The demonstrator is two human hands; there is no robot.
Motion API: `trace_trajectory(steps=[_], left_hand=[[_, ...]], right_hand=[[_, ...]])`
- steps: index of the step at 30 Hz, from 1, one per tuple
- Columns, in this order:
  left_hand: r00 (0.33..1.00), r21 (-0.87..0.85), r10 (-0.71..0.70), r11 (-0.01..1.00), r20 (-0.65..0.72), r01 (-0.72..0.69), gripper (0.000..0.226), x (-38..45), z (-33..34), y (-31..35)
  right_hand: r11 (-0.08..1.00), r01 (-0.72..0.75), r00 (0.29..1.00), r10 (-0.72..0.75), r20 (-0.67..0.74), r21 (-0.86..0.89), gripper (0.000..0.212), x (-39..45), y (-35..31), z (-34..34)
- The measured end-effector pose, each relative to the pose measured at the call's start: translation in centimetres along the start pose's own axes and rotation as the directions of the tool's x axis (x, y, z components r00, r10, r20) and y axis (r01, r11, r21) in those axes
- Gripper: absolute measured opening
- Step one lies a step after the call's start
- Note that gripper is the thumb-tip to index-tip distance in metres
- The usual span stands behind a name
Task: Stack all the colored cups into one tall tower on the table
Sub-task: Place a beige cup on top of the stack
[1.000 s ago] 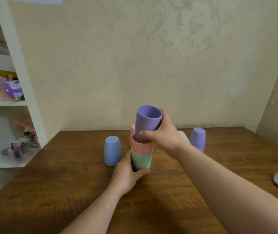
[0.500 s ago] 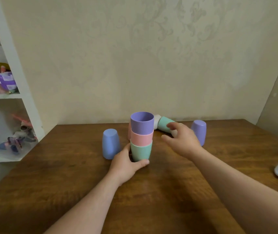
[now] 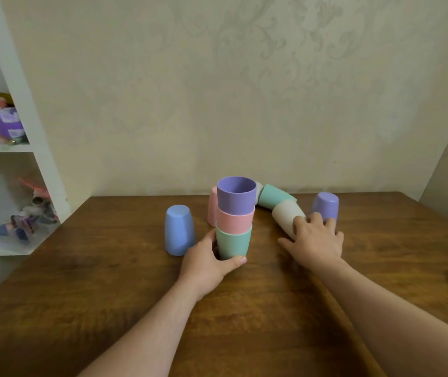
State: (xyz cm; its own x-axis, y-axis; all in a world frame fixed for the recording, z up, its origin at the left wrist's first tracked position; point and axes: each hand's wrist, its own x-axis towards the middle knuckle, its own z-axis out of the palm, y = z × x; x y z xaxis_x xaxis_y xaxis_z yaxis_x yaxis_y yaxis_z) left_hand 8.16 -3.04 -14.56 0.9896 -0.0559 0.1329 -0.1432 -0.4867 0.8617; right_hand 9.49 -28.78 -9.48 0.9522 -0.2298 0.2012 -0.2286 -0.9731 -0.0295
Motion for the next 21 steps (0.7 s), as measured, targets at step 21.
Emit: trace_trajectory(steps=[21], left_hand=[[0.999, 0.013, 0.041, 0.999, -0.033, -0.041, 0.083, -0.8, 0.0, 0.2]], right_hand=[[0.151, -0.12, 0.991, 0.071, 0.11, 0.981, 0.078, -0.2, -4.4, -6.9]])
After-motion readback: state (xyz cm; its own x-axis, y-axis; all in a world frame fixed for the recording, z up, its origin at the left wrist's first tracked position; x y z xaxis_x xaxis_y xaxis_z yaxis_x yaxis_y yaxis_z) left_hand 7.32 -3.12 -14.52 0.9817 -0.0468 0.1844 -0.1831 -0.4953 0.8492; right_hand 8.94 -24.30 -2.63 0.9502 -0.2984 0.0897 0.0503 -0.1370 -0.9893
